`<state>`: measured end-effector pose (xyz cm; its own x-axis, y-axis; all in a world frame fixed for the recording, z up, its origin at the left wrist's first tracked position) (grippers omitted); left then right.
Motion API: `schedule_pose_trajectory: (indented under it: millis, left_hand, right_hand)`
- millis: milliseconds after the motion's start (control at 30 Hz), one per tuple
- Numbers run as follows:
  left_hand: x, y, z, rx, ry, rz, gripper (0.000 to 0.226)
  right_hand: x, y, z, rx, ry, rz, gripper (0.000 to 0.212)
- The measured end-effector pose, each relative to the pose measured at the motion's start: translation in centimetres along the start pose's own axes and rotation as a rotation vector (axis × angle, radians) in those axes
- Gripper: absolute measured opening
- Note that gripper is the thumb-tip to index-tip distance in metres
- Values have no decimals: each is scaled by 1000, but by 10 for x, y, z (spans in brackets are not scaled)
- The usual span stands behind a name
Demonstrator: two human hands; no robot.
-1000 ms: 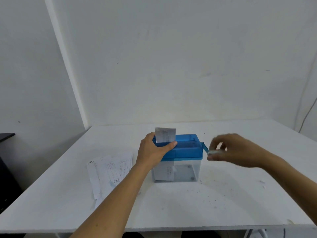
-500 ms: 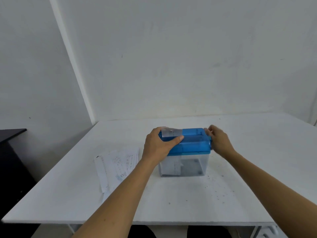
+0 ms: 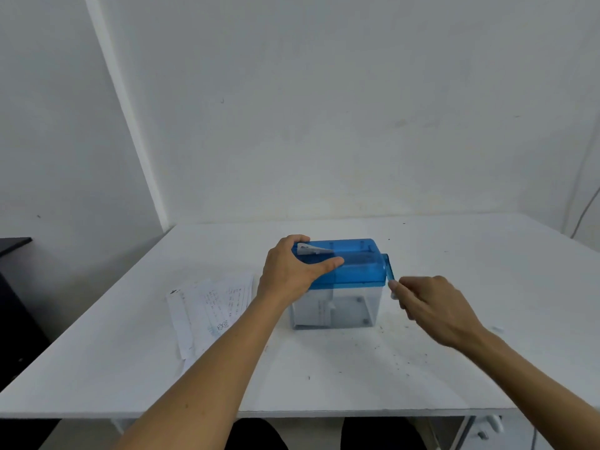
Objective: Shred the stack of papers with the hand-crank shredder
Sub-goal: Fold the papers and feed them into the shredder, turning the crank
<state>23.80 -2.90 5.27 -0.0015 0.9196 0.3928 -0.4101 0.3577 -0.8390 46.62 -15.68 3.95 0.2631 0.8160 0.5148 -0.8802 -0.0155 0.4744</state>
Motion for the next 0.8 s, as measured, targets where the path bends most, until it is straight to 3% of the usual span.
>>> schedule_pose_trajectory:
  millis: [133, 267, 467, 633, 800]
  left_hand:
    - [2, 2, 0, 11, 12, 11, 88]
    - [4, 1, 0, -5, 3, -10, 82]
    - [5, 3, -2, -18, 8, -26, 80]
    - [5, 3, -2, -22, 9, -36, 83]
    - [5, 4, -2, -18, 20, -45, 78]
  right_hand:
    - [27, 14, 30, 13, 50, 152, 44]
    - [65, 32, 54, 113, -65, 162, 23]
    - [113, 16, 11, 273, -123, -33, 19]
    - [112, -6, -38, 232, -48, -178, 28]
    - [69, -30, -74, 144, 135, -300, 20]
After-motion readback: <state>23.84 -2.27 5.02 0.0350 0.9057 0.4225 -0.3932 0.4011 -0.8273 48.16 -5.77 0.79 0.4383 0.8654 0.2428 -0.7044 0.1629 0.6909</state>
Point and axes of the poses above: each hand's wrist, its own x-axis towards the middle knuckle, its own z-axis out of the back of the hand, y = z × x, the point moved 6 cm from there along x, towards the middle knuckle, and after that the axes turned 13 degrees about -y, right-handed, at the moved point
